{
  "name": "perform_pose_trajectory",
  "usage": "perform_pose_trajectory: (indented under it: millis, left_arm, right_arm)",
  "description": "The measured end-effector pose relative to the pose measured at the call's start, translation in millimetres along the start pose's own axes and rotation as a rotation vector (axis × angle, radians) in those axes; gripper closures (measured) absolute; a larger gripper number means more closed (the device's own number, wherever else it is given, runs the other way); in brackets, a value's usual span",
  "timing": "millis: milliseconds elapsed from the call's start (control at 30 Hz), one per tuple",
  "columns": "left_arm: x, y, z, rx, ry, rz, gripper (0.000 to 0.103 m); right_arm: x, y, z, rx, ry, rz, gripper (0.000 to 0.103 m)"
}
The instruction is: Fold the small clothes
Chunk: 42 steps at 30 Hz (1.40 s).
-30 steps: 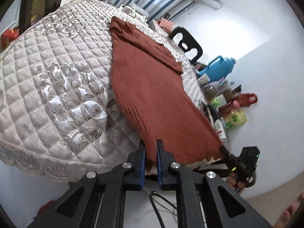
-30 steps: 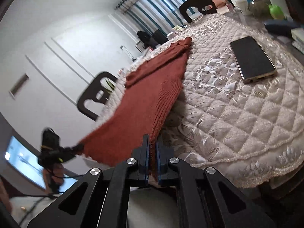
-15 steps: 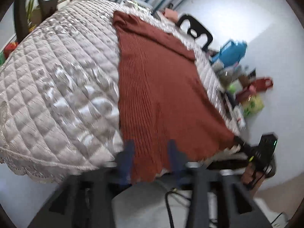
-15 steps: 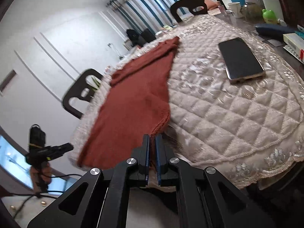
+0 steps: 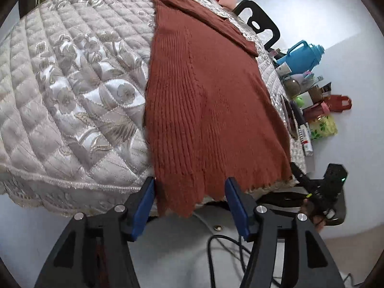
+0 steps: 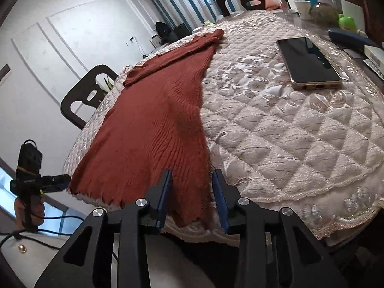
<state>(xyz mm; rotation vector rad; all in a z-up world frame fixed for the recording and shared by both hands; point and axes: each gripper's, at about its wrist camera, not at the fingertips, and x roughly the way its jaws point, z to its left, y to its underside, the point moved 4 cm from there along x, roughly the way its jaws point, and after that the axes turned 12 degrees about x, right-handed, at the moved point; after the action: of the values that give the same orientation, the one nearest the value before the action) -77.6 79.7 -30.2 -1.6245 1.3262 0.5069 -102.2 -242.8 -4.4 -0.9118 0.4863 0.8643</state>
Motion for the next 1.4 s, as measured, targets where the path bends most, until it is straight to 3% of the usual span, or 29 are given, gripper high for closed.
perform_pose_trajectory:
  millis: [133,200,233,300,600,767,1000,1400]
  left_arm:
    - [2,0,-8,0.037,-0.057,0.002,0.049]
    - [5,-3,-10,0.048,-0.057,0.009,0.091]
    - [7,-3,-9,0.031,-0.038,0.014,0.090]
    - [9,-5,-10,0.030,-0.013,0.007,0.091]
    - [-42,-49,-13,0.079,0.000,-0.206,0.092]
    - [-55,-89,-6,0.079,0.008,-0.311,0.092]
    - [-54,-140,2,0.086,0.039,-0.333,0.092]
    - [-70,-250,16,0.074,0.021,-0.433,0.092]
  right_arm:
    - [1,8,4,0.020,-0.069,0.040,0.067]
    - [3,12,8,0.009,-0.087,0.056,0.068]
    - [3,12,11,-0.009,-0.075,0.052,0.070]
    - [3,11,17,-0.031,-0.098,0.065,0.096]
    - [-25,-26,33,0.022,-0.258,-0.040,0.097]
    - [-35,-61,50,-0.015,-0.262,-0.116,0.097]
    - [-23,-102,66,-0.040,-0.246,-0.130,0.097]
    - [-1,-212,95,-0.058,-0.215,-0.207,0.097]
